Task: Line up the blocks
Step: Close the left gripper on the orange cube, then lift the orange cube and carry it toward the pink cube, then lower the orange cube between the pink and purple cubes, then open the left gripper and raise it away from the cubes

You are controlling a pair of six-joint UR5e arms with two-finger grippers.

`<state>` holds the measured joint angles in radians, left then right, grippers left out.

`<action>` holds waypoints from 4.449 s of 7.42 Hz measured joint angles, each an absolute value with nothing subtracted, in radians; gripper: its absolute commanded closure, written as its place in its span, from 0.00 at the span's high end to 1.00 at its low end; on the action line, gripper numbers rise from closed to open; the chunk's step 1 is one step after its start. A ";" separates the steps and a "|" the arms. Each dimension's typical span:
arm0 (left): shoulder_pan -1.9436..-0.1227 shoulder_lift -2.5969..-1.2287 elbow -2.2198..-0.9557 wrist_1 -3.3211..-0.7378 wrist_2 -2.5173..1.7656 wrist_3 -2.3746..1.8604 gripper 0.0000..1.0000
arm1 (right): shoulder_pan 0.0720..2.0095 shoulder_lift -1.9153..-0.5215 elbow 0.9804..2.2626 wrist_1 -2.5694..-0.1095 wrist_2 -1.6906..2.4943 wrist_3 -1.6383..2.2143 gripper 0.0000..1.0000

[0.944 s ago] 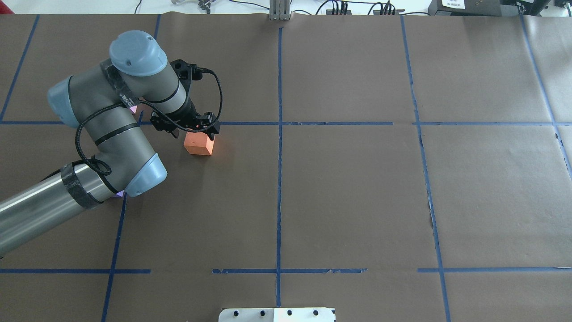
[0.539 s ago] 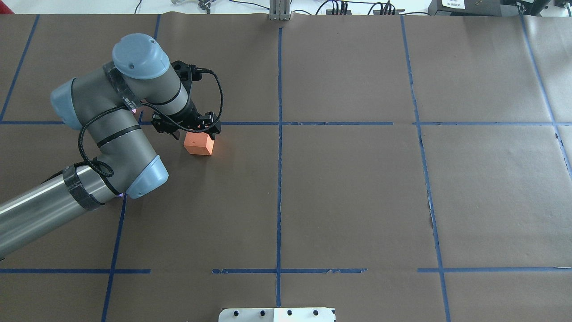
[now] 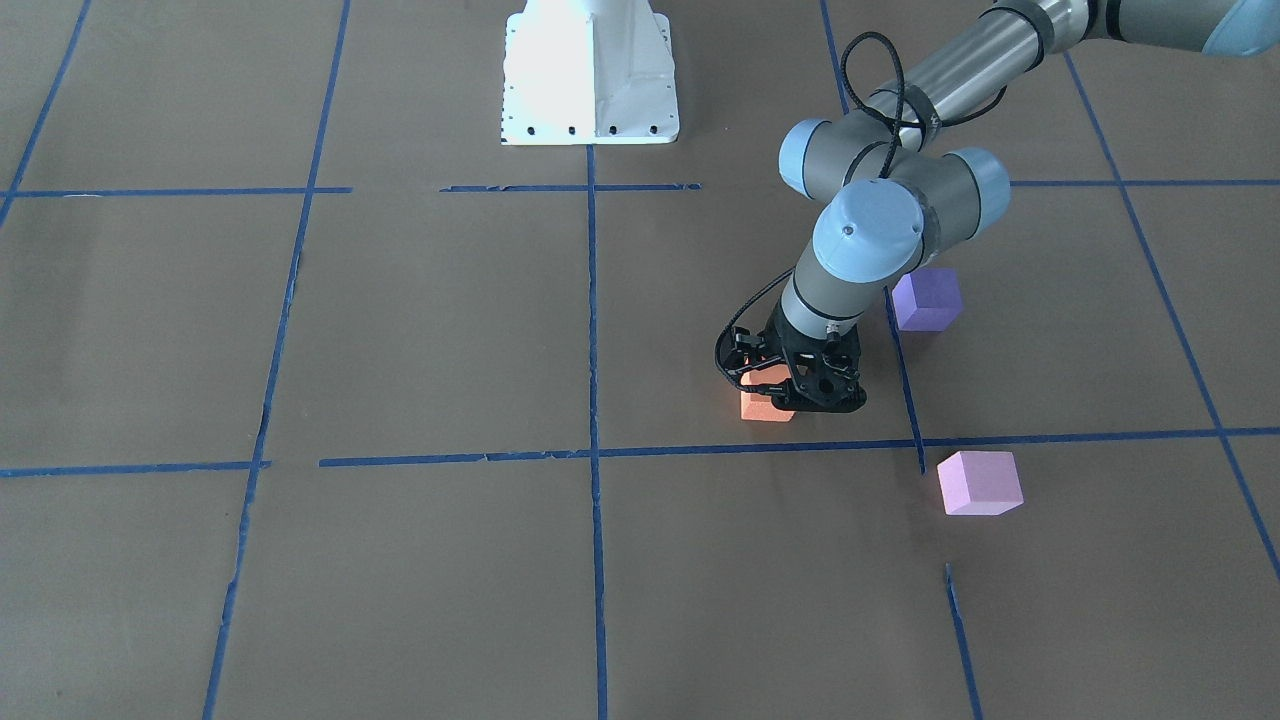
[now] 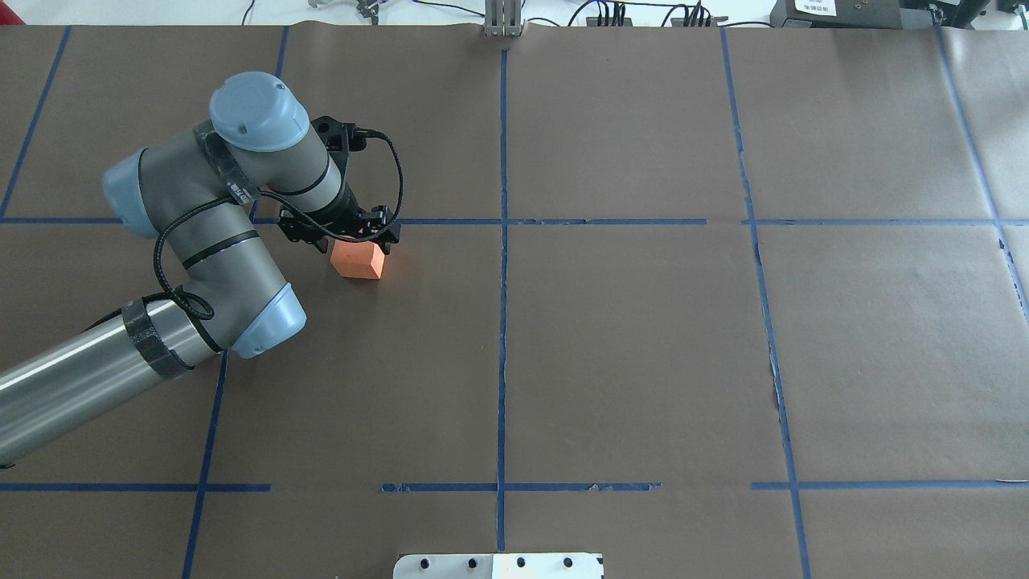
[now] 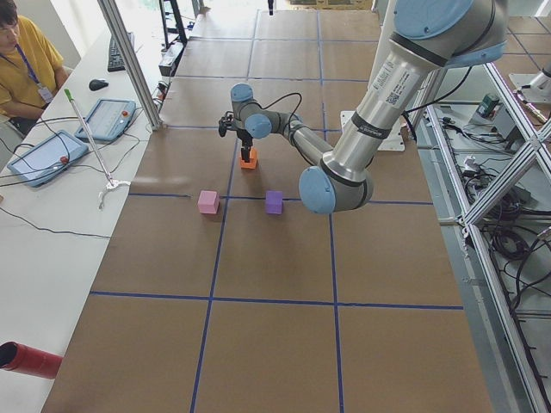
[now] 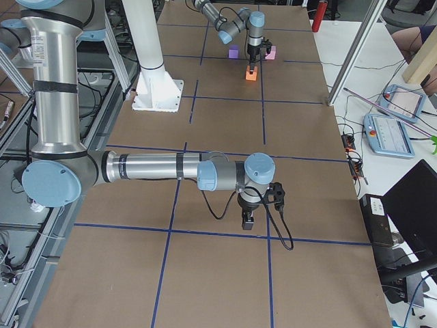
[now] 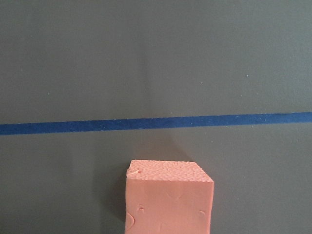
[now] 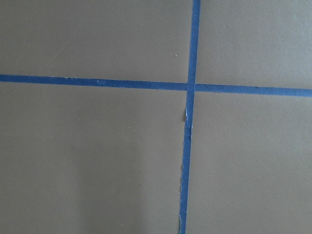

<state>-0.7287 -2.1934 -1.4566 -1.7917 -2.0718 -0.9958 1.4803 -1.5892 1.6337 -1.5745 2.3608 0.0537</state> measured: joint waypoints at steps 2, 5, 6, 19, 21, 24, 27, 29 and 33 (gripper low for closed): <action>-0.727 -2.203 -1.425 -1.819 -2.066 -0.995 0.71 | 1.480 -1.589 1.634 -1.574 2.361 0.054 1.00; -0.721 -2.206 -1.408 -1.832 -2.066 -0.991 0.19 | 1.480 -1.589 1.634 -1.575 2.361 0.054 1.00; -0.722 -2.206 -1.414 -1.831 -2.065 -0.988 0.19 | 1.480 -1.589 1.634 -1.574 2.361 0.054 1.00; -0.953 -1.876 -1.523 -1.923 -2.180 -0.825 0.25 | 1.480 -1.589 1.634 -1.575 2.361 0.054 1.00; -0.933 -1.881 -1.497 -1.956 -2.186 -0.826 0.25 | 1.480 -1.589 1.634 -1.574 2.361 0.054 1.00; -0.916 -1.888 -1.492 -1.966 -2.187 -0.856 0.28 | 1.480 -1.589 1.634 -1.574 2.361 0.054 1.00; -0.908 -1.888 -1.487 -1.968 -2.187 -0.879 0.48 | 1.480 -1.589 1.634 -1.575 2.361 0.054 1.00; -0.905 -1.887 -1.482 -1.968 -2.187 -0.887 0.92 | 1.480 -1.589 1.634 -1.575 2.361 0.054 1.00; -0.905 -1.887 -1.487 -1.968 -2.187 -0.885 1.00 | 1.480 -1.589 1.634 -1.575 2.361 0.054 1.00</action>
<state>-0.9053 -1.8868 -1.4869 -1.9681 -2.1869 -0.8849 1.4803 -1.5892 1.6337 -1.5752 2.3611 0.0537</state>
